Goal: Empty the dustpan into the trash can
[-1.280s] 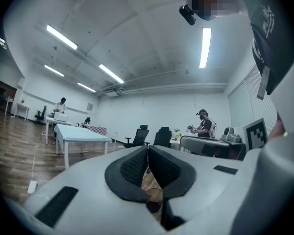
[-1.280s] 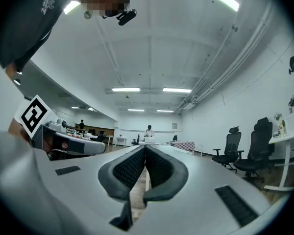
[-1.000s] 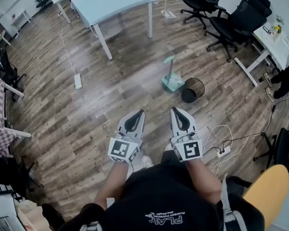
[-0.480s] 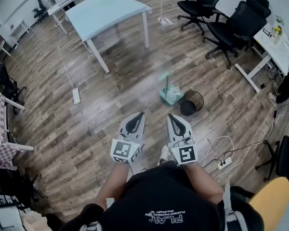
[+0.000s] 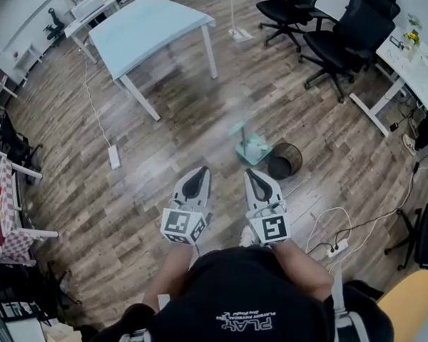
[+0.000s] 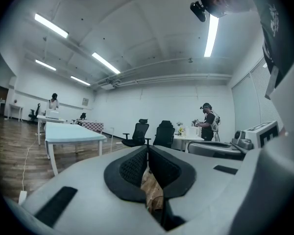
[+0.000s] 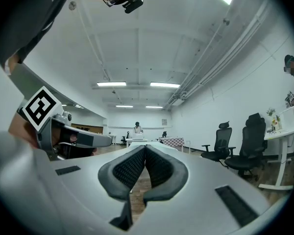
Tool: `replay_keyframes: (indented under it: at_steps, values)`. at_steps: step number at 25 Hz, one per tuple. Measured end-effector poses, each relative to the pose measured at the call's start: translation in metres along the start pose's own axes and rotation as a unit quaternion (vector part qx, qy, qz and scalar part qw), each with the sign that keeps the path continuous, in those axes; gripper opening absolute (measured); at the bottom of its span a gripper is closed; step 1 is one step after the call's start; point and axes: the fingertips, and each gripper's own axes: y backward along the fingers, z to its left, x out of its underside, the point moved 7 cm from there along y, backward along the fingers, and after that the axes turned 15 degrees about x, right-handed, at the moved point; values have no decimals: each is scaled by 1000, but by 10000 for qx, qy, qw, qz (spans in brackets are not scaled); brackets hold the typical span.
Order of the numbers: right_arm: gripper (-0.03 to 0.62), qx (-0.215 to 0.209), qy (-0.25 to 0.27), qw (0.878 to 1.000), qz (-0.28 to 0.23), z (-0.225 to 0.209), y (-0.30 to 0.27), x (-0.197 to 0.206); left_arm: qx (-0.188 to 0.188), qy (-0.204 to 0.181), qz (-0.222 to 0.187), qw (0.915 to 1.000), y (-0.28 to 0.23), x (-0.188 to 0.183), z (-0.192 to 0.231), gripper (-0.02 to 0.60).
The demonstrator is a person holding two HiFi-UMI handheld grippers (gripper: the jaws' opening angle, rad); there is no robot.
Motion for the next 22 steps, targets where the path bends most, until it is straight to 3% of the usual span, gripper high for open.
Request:
replay_keyframes:
  at_steps: [13,22]
  values:
    - [23,279,-92,9996,54,-41,-36,12,290,37,160,9994,-64,6,15,25]
    - [23,398,222,9987,211,-44,-88,26,442,-11,126,9989,-107,11,73,25]
